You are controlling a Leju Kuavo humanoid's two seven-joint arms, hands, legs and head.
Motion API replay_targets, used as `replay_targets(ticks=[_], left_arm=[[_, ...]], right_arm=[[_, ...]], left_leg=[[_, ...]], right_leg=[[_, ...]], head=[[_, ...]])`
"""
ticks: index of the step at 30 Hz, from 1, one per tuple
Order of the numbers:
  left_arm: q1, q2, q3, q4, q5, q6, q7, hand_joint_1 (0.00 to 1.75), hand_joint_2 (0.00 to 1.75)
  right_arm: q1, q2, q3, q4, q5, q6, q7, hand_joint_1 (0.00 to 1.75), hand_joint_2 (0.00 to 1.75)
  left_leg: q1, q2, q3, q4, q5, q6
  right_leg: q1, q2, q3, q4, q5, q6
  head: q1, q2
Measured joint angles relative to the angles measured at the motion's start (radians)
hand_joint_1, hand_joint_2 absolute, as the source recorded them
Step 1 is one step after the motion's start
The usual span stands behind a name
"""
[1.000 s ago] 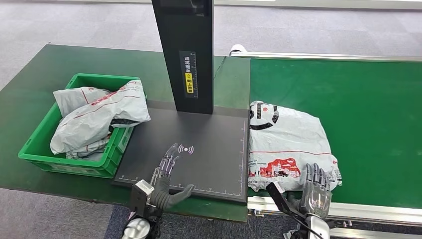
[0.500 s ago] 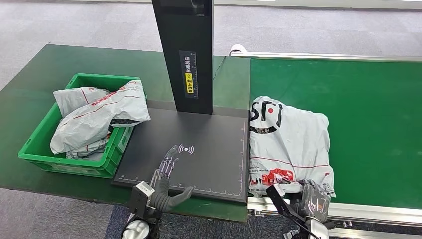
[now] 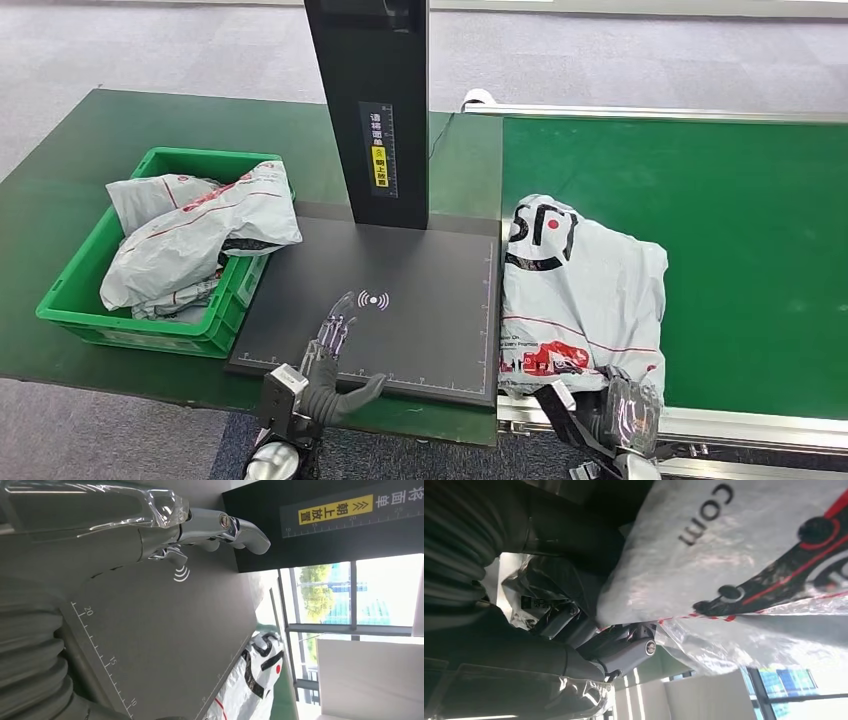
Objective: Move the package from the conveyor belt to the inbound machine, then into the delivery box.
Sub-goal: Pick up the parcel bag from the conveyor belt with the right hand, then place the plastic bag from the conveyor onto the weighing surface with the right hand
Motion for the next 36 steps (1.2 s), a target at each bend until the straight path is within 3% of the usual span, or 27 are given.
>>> replay_targets(ticks=[2,5,13,27,36], left_arm=[[0.0,0.0,0.003,0.0,0.003,0.003,0.0,0.0,1.75],[0.001,0.0,0.009,0.0,0.007,0.005,0.0,0.0,1.75],[0.005,0.0,0.022,0.0,0.02,0.015,0.0,0.0,1.75],[0.008,0.001,0.025,-0.016,0.067,0.023,0.0,0.0,1.75],[-0.022,0.014,-0.017,-0.013,0.113,0.05,0.0,0.0,1.75]], right_arm=[[0.01,0.03,-0.057,-0.034,-0.042,0.0,-0.072,1.75,1.75],[0.035,0.06,-0.088,-0.092,-0.146,0.0,-0.11,1.75,1.75],[0.153,0.083,0.006,-0.32,-0.357,0.0,-0.119,1.75,1.75],[0.253,0.083,0.219,-0.717,-0.296,0.0,-0.091,1.75,1.75],[0.231,0.083,0.434,-0.685,-0.288,0.0,-0.118,1.75,1.75]], left_leg=[[0.0,0.0,0.0,0.0,0.0,0.0],[0.0,0.0,0.0,0.0,0.0,0.0],[0.0,0.0,-0.001,0.0,0.0,0.0],[0.0,0.0,0.0,0.0,0.0,0.0],[0.0,0.0,0.0,0.0,0.0,0.0]], right_leg=[[0.0,0.0,0.0,0.0,0.0,0.0],[0.0,0.0,0.0,0.0,0.0,0.0],[-0.001,0.0,0.0,0.0,0.0,0.0],[0.0,0.0,0.0,0.0,0.0,0.0],[0.0,0.0,0.0,0.0,0.0,0.0]], head=[[0.0,0.0],[0.0,0.0],[0.0,0.0],[0.0,0.0],[0.0,0.0]])
